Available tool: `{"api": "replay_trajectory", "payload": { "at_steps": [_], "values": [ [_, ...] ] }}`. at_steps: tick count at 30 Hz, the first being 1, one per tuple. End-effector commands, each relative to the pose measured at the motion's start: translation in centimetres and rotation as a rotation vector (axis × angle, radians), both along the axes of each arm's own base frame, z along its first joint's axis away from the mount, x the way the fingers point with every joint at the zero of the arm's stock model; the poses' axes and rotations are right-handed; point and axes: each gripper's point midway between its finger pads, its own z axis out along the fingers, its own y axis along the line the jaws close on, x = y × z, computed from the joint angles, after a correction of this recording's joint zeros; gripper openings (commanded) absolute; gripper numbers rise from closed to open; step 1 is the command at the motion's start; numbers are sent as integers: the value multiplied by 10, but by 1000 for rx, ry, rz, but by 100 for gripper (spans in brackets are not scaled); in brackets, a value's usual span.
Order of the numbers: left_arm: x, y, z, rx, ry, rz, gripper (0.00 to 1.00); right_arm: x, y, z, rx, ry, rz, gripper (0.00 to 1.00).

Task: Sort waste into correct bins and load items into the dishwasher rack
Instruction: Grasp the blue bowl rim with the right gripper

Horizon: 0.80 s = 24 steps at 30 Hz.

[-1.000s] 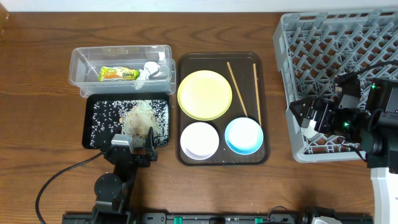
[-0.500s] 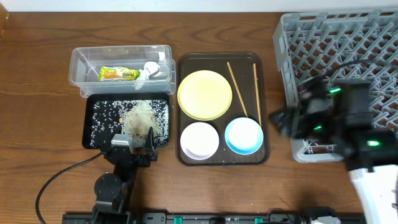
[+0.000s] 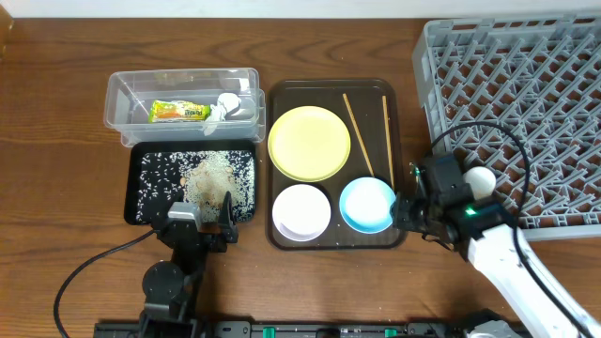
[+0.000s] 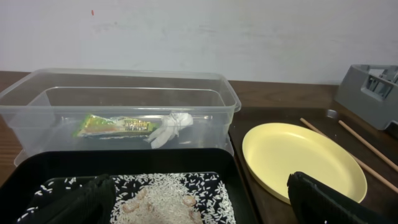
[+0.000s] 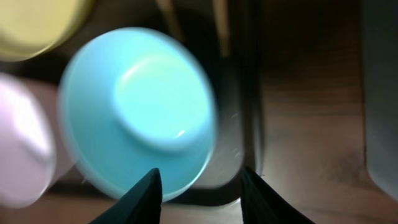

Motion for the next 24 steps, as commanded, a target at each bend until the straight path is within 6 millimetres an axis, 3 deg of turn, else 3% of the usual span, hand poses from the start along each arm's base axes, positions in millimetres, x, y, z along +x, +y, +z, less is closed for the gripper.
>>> {"api": "replay_trajectory", "payload": {
  "at_steps": [1, 5, 8, 11, 14, 19, 24],
  "values": [
    [-1, 0, -15, 21, 42, -5, 91, 7, -7, -19, -53, 20, -80, 40],
    [-1, 0, -15, 21, 42, -5, 91, 17, -2, -34, -52, 31, -77, 38],
    [-1, 0, -15, 21, 42, -5, 91, 16, -1, -44, -58, 61, -82, 23],
    [-1, 0, -15, 21, 42, -5, 91, 13, -2, -48, -63, 81, -79, 2],
    [-1, 0, -15, 21, 42, -5, 91, 15, -1, -38, -59, 64, -71, 1],
    [-1, 0, -15, 21, 42, -5, 91, 32, -6, 14, -94, -77, -15, 1],
    [-1, 0, -15, 21, 42, -5, 91, 58, -62, 107, -360, -326, -168, 1]
  ]
}}
